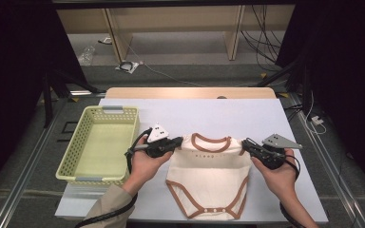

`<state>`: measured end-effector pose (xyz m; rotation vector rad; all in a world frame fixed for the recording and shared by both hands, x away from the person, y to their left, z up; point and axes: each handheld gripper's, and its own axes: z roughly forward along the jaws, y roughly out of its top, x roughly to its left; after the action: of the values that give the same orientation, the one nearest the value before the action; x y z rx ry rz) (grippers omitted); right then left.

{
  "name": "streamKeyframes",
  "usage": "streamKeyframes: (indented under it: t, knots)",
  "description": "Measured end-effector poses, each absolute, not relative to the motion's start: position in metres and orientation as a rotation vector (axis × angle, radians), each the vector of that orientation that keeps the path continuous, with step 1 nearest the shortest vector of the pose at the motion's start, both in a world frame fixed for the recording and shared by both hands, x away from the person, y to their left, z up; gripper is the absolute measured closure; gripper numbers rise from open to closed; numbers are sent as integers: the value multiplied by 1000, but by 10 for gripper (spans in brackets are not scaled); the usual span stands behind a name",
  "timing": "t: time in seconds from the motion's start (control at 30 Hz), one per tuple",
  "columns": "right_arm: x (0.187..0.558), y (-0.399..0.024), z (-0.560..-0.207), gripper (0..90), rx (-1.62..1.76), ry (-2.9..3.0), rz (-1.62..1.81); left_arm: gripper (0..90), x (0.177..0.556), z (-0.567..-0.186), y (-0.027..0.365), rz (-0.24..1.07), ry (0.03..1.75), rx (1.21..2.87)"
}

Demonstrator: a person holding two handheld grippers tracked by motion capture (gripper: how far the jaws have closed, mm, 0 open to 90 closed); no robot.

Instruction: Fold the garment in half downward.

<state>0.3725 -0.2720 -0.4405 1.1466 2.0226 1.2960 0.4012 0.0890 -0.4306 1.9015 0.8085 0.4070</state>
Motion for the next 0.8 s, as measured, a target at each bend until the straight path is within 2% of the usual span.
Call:
streamKeyframes:
  t: [0.8]
  knots:
    - [363,-274,-441,853,1132,2046,1307,870,394,-435,91,397,799,1920]
